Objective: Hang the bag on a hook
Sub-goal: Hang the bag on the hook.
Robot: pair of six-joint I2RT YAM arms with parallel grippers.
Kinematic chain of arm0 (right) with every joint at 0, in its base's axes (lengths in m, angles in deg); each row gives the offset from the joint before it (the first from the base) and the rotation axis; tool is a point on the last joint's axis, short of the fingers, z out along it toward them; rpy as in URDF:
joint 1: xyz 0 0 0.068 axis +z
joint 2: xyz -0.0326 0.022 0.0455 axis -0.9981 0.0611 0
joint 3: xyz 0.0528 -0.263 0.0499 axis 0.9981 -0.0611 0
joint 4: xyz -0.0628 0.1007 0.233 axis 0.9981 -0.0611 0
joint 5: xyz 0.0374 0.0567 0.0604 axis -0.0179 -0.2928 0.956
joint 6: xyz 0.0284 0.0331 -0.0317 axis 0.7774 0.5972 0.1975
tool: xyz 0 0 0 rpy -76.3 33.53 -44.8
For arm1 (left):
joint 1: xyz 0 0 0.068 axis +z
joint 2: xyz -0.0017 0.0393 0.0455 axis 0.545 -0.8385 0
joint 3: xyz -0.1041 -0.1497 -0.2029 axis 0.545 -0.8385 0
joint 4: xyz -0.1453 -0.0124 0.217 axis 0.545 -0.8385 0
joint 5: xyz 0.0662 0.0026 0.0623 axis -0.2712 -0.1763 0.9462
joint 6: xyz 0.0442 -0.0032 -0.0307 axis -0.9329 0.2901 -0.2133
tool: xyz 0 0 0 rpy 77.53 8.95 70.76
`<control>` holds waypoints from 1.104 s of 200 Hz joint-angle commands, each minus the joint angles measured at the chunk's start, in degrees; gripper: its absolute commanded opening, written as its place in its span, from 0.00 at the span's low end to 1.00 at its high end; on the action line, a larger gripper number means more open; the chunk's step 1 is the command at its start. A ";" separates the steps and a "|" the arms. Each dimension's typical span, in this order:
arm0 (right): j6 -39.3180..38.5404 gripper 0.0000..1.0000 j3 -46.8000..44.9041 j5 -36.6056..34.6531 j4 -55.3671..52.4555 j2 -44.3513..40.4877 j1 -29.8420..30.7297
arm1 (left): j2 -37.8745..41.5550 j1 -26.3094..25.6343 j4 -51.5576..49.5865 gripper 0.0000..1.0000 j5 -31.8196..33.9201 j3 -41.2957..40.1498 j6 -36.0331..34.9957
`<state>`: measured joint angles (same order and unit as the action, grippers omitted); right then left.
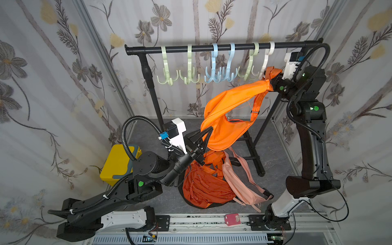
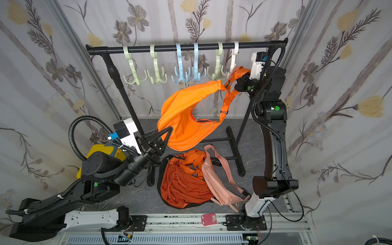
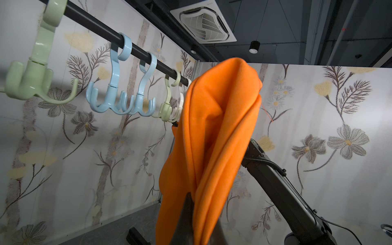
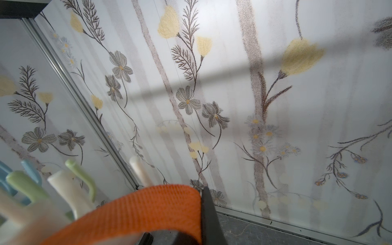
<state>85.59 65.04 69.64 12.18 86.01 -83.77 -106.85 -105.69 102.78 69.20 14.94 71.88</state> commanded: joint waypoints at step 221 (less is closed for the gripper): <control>1.02 0.00 0.25 -2.17 7.26 3.07 5.36 | 0.62 -0.02 -0.16 0.00 7.48 -1.10 2.28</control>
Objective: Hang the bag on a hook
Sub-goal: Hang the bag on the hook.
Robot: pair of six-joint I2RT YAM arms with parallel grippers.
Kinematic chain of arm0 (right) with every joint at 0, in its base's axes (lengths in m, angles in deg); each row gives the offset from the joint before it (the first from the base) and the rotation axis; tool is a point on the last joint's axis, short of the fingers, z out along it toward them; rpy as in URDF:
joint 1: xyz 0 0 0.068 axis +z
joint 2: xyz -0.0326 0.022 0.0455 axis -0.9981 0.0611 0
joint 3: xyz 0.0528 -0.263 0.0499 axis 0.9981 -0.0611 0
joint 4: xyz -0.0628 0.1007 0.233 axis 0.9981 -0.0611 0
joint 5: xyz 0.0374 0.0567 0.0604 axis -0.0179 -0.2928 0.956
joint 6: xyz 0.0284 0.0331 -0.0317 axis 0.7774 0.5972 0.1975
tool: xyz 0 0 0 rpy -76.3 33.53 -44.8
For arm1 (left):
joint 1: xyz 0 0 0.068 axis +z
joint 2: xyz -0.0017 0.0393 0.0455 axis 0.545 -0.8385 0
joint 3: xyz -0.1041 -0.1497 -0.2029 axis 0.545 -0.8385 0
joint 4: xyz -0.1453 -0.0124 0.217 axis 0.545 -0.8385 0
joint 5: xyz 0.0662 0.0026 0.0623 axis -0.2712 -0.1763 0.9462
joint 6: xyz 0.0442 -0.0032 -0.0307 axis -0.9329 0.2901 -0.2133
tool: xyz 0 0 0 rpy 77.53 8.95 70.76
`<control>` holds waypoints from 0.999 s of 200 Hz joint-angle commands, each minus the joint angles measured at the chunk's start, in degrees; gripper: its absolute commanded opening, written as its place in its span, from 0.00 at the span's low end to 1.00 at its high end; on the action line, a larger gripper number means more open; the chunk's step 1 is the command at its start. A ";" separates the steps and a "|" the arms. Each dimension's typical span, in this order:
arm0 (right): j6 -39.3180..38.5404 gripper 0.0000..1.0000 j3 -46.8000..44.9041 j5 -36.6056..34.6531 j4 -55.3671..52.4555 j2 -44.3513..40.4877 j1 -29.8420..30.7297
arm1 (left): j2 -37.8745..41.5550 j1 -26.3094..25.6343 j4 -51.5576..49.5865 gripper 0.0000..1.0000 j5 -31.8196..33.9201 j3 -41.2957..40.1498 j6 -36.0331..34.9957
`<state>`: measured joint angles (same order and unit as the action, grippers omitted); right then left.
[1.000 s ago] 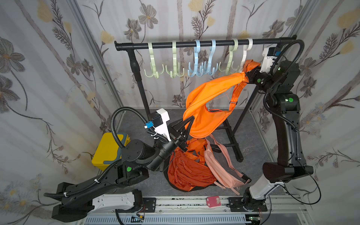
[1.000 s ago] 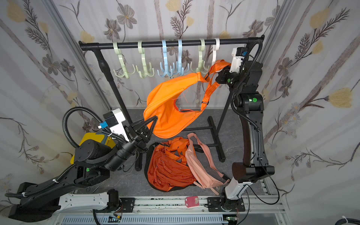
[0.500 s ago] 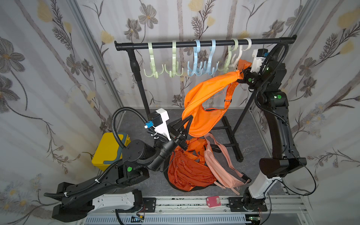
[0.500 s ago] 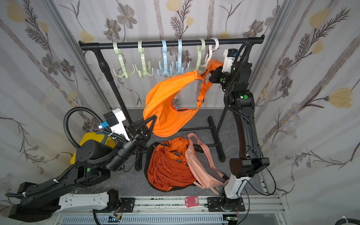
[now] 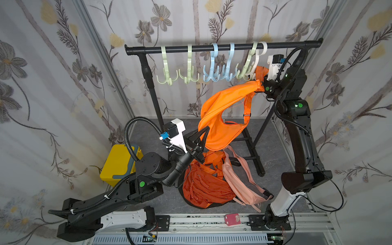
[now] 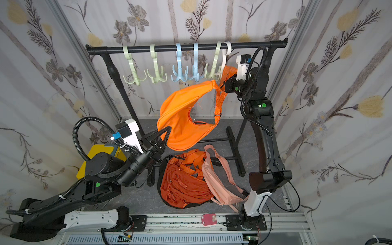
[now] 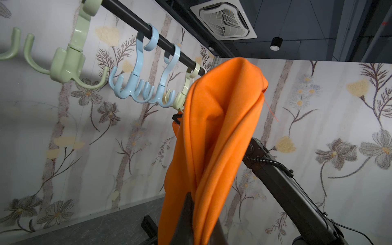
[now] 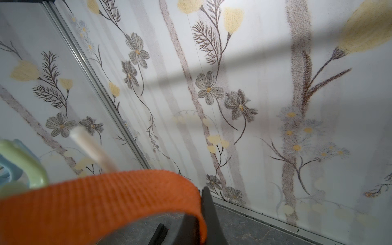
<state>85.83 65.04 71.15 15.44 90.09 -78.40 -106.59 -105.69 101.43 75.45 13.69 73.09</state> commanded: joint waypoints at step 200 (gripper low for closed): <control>2.07 0.00 5.53 -2.72 12.24 5.33 1.75 | -1.01 -0.02 5.64 0.00 5.57 2.14 0.67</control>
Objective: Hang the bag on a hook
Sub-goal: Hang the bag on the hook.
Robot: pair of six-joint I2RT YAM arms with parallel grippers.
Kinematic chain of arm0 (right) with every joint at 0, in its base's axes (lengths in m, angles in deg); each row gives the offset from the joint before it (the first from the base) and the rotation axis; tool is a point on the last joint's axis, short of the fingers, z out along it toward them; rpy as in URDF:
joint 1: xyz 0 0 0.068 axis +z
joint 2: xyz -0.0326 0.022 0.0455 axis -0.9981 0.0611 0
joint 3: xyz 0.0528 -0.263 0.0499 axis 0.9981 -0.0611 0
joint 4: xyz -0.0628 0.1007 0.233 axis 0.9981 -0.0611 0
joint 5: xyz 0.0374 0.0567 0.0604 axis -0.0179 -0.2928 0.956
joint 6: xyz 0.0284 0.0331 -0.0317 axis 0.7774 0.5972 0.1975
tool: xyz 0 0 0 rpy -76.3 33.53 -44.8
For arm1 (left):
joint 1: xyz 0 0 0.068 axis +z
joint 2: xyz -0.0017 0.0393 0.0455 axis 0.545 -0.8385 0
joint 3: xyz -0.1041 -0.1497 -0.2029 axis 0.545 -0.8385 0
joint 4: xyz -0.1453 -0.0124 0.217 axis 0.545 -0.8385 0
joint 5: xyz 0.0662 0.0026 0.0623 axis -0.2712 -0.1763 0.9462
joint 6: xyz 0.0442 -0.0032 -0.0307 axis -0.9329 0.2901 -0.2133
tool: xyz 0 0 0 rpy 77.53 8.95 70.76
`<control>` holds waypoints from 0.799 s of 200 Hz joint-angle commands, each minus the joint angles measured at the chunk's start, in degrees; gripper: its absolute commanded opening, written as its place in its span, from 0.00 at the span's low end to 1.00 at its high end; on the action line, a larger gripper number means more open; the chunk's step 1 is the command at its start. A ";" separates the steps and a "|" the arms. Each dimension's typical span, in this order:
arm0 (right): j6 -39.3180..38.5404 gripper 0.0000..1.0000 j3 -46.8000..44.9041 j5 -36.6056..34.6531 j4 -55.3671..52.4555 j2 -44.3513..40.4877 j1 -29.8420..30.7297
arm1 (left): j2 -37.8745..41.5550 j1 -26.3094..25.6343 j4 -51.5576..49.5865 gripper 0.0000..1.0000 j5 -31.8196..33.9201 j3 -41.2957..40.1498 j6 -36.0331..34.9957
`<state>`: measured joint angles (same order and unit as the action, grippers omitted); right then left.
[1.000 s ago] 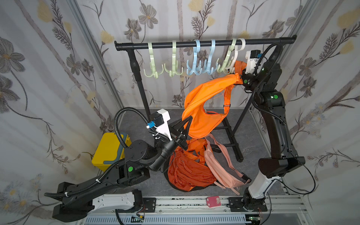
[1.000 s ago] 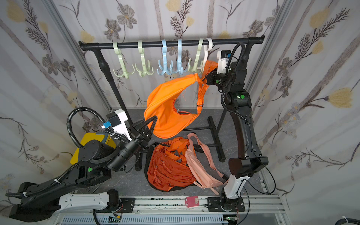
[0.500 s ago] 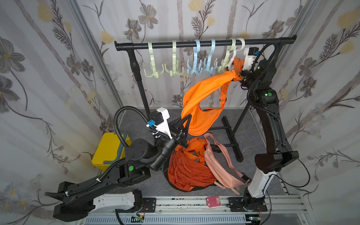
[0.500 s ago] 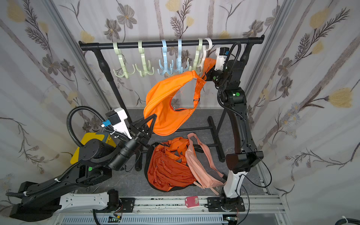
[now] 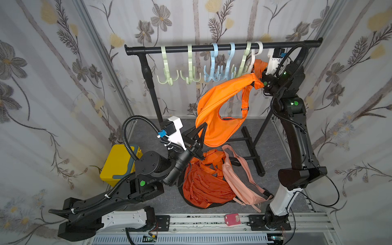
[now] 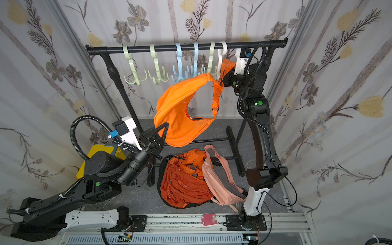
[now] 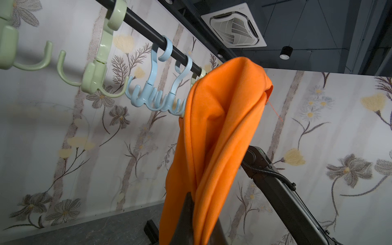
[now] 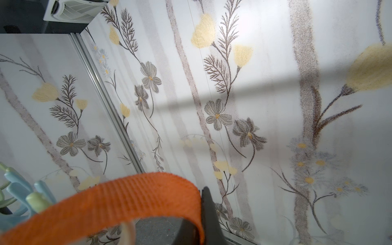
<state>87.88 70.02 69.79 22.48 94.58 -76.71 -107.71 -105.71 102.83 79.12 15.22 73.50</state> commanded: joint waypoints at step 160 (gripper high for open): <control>-12.33 0.00 -4.88 -6.24 -8.23 0.48 3.40 | -2.55 0.00 -2.53 0.00 8.41 1.01 4.32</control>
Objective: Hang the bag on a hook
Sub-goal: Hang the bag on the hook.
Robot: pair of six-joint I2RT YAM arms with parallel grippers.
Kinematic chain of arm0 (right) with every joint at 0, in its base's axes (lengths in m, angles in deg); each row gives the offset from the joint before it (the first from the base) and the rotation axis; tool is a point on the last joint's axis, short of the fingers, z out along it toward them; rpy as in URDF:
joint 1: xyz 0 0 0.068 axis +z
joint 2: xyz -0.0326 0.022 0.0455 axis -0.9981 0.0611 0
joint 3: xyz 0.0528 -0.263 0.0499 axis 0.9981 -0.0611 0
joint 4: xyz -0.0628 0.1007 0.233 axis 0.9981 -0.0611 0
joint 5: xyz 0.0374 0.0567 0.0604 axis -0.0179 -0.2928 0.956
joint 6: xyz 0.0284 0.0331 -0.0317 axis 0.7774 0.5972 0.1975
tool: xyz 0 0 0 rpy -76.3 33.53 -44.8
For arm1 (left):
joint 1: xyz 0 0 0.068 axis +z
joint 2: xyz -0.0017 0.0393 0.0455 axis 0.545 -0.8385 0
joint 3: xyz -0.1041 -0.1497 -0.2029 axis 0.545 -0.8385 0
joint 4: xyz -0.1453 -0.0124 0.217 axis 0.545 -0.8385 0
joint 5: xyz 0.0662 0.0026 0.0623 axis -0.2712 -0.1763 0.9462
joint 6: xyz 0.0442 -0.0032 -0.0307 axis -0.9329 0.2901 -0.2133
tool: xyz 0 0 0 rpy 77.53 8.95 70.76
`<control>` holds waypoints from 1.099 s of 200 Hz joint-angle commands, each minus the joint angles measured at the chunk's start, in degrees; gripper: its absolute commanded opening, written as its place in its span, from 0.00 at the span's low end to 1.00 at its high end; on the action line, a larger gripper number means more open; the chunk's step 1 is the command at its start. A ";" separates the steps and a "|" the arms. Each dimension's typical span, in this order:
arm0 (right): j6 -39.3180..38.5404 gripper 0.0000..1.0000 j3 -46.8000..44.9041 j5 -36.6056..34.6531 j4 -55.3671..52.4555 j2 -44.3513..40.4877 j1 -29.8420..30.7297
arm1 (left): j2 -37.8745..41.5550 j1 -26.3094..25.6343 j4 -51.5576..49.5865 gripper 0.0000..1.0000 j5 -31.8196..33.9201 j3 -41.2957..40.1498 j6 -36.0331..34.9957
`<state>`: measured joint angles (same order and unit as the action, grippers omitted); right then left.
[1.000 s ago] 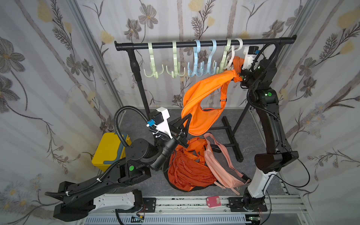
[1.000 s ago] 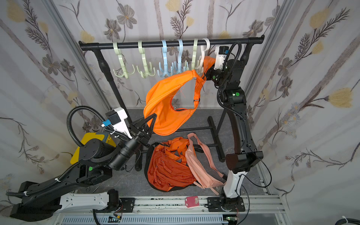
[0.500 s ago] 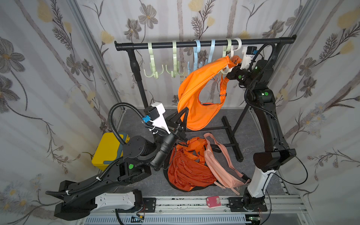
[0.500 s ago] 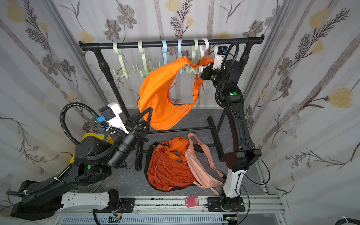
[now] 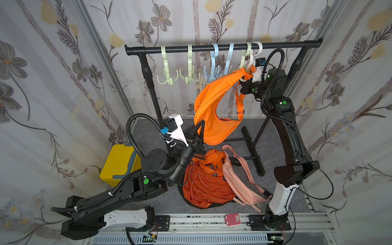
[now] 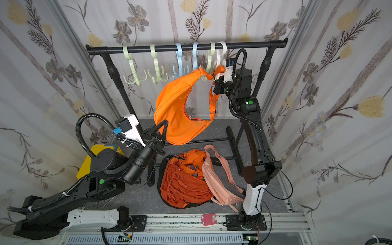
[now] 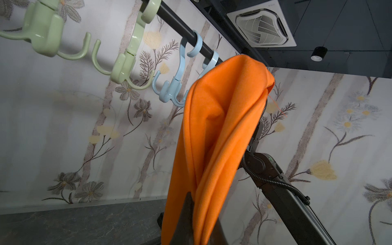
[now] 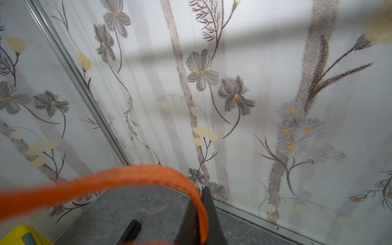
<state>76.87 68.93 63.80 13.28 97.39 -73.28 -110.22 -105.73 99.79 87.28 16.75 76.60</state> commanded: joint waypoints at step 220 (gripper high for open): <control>1.29 0.85 -35.53 -5.69 12.54 -23.78 -0.19 | -15.45 1.00 -16.24 0.26 -8.16 5.84 6.62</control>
<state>77.87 37.70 61.70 22.08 77.57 -73.46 -126.39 -105.62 82.52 81.24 25.93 80.06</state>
